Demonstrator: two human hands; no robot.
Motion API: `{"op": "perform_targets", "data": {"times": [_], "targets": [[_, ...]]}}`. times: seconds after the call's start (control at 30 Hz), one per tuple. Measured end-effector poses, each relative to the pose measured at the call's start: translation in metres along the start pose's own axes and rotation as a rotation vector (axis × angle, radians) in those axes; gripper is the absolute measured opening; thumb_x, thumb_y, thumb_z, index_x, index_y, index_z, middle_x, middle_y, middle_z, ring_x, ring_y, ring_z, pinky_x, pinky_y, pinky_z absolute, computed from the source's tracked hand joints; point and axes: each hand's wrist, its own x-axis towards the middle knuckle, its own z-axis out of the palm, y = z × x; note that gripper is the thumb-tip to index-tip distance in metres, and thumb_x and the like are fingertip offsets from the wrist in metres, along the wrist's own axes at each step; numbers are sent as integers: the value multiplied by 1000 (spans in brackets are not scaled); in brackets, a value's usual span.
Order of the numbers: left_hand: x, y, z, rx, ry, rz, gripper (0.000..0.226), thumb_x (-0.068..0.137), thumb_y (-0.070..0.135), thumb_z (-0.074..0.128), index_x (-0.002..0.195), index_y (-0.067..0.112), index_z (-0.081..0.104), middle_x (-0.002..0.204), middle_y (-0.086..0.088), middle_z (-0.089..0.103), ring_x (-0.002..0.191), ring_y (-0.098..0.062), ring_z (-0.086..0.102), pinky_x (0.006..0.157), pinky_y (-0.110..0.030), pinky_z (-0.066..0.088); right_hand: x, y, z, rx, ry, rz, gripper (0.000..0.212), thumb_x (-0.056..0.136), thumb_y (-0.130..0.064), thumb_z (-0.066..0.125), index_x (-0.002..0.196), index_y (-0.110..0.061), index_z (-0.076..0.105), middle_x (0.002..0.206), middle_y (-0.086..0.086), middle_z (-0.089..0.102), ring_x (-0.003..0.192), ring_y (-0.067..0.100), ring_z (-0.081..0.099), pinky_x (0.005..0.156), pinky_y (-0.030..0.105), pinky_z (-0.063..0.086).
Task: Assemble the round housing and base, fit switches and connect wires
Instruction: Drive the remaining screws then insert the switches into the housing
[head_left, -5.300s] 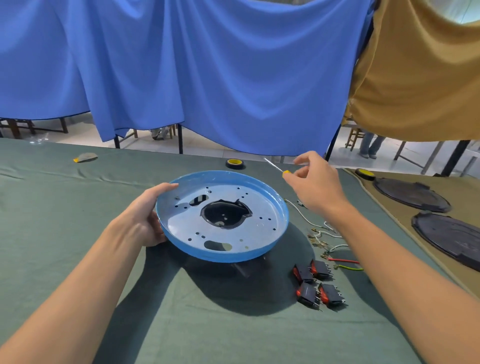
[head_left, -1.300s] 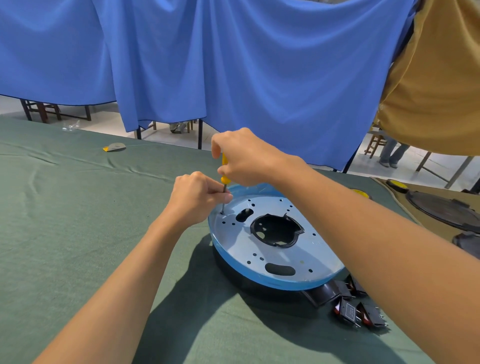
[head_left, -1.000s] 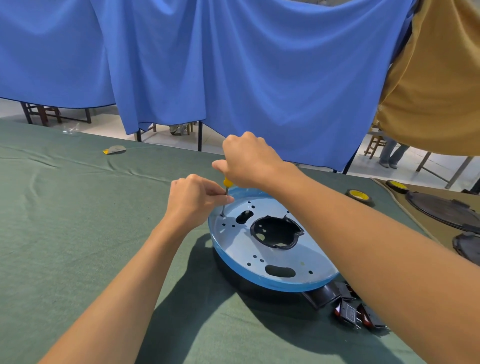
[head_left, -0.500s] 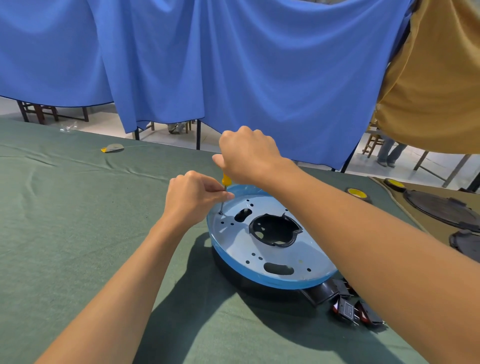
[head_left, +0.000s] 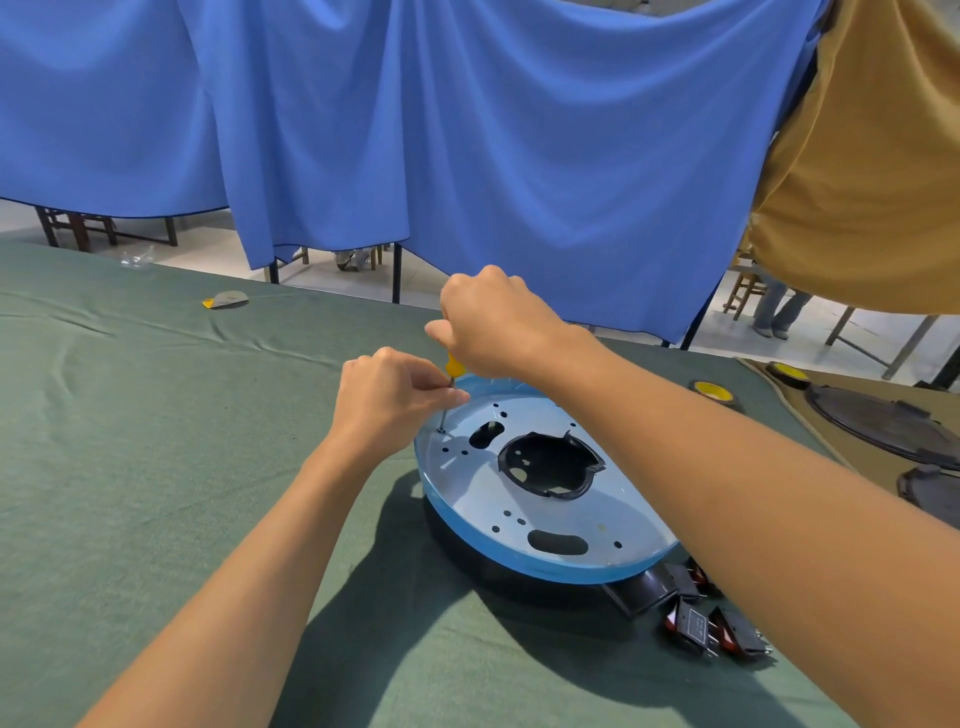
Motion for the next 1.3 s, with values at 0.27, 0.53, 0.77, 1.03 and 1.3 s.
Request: {"op": "perform_targets", "data": {"times": [0.27,0.53,0.77,1.03,1.3], "targets": [[3,-3,-3,-28,-134,11,10,86,22,74,83,16,81,82,-15,74,84,-36,63,88,-46,49,4,1,-9,39,-52,-132,7,90,-16,60,87,-19,53,98,5,51,86,24,52,54,27,33],[-1,-1,-1,3,-61,31,9,82,21,78,78,13,81,66,-8,72,59,-16,47,70,-31,37,1,-7,-7,-84,5,-59,35,93,-36,56,70,-17,38,77,2,40,63,20,39,55,33,29],[-1,-3,0,6,-106,13,12,87,26,74,83,16,81,79,-8,76,79,-22,66,93,-46,47,1,-6,-6,2,-24,-91,28,92,-18,57,72,-18,37,77,1,33,61,16,36,48,29,25],[1,-3,-1,37,-119,51,16,90,25,71,79,18,81,65,-13,69,60,-20,45,73,-31,33,4,-3,1,20,-60,-102,15,90,-24,58,100,-15,51,99,6,51,89,28,49,65,35,41],[-3,0,0,23,17,43,6,79,25,81,82,20,82,79,7,77,93,-15,68,103,-50,36,-2,-1,5,-14,9,2,34,97,-31,52,73,-13,36,73,2,31,71,26,39,57,33,32]]}}
